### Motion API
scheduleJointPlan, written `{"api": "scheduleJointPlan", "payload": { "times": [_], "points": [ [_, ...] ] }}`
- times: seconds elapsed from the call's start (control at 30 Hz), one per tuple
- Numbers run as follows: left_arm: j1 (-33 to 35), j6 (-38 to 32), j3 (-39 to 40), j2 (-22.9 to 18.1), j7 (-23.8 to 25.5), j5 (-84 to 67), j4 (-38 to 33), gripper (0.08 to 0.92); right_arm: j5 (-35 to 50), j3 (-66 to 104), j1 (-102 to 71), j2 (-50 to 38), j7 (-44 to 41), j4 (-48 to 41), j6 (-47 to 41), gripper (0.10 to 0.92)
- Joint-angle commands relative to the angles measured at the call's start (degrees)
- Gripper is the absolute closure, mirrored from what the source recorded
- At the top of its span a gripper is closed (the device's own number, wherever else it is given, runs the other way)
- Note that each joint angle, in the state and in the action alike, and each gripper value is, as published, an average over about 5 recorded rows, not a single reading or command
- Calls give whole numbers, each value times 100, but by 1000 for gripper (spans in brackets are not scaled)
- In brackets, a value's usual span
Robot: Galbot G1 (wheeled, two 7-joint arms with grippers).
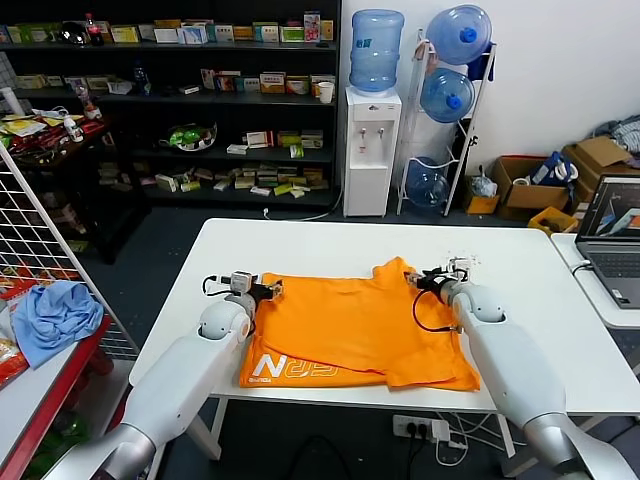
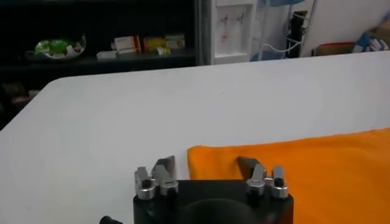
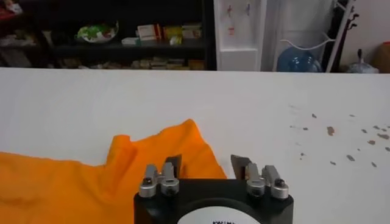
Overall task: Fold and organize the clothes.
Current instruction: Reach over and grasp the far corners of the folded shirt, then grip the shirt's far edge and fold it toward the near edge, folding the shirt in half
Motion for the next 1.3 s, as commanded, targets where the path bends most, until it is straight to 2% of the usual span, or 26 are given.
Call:
{"api": "scheduleJointPlan", "payload": {
  "times": [0.03, 0.4, 0.63, 0.83, 1.07, 1.2, 1.3],
  "points": [
    [-106, 0, -7, -111, 44, 118, 340, 380, -320, 12, 156, 221, -184, -433, 303, 580],
    [379, -213, -10, 232, -35, 37, -504, 710, -278, 146, 43, 233, 12, -282, 804, 882],
    [738, -690, -92, 656, -28, 456, -1264, 884, 125, 50, -337, -1, 484, 790, 920, 901],
    [1253, -825, -295, 1103, -34, 461, -2164, 903, 324, -36, -1116, -476, 1153, 2328, 571, 901],
    [2279, -679, -568, 1832, -209, 320, -3482, 903, 489, -18, -2599, -1290, 1797, 4180, 30, 901],
    [2947, -589, -716, 2156, -281, 312, -4100, 903, 486, 131, -3417, -1700, 1946, 4870, -116, 901],
    [3400, -568, -797, 2214, -342, 358, -4395, 903, 479, 368, -3971, -1908, 2019, 5225, -223, 901]
  ]
}}
